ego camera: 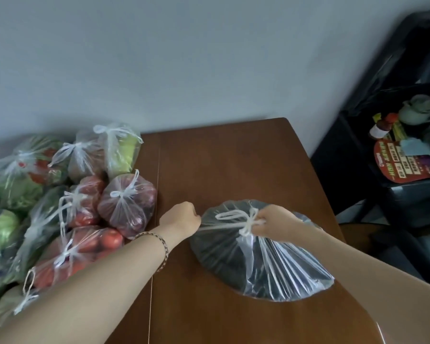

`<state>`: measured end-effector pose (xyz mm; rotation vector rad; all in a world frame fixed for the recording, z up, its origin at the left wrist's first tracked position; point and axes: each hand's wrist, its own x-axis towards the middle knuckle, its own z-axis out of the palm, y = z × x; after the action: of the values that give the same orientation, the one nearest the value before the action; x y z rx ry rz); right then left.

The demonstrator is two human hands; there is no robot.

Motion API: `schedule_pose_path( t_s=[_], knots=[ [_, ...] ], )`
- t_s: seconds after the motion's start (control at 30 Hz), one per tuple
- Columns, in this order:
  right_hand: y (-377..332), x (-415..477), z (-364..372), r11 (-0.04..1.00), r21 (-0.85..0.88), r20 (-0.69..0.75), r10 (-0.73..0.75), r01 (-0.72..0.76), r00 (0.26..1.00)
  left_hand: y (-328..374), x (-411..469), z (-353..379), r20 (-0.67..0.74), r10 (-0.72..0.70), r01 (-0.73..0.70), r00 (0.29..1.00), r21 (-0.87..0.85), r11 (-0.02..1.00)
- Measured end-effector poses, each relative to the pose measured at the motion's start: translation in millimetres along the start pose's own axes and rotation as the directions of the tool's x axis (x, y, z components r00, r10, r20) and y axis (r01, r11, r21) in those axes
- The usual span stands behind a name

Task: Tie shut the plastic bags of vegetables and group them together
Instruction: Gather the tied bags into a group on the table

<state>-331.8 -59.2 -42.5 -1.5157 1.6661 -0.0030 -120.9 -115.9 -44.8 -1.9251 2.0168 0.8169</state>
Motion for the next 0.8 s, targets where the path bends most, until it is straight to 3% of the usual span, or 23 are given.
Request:
schedule_pose_path(
  t_s=[0.1,0.2,0.37,0.5,0.8],
  knots=[
    [-23,22,-6,0.98,0.199,-0.145,0.031,-0.002,0.989,-22,15,-10,-0.102,0.001,-0.002,0.995,-0.01,1.0],
    [-41,52,-11,0.953,0.301,-0.275,0.105,-0.018,0.956,-57,34,-22,-0.254,0.081,-0.052,0.964,0.118,0.992],
    [-84,109,-11,0.941,0.338,-0.423,0.131,0.021,0.897,-119,71,-42,-0.098,-0.06,0.081,0.993,0.233,0.969],
    [-124,157,-15,0.902,0.429,-0.5,0.197,0.044,0.843,-147,91,-37,0.007,-0.16,0.159,0.987,0.078,0.984],
    [-192,234,-3,0.723,0.689,-0.497,0.436,0.037,0.75,-158,102,-35,0.005,-0.12,0.12,0.993,0.069,0.99]
  ],
)
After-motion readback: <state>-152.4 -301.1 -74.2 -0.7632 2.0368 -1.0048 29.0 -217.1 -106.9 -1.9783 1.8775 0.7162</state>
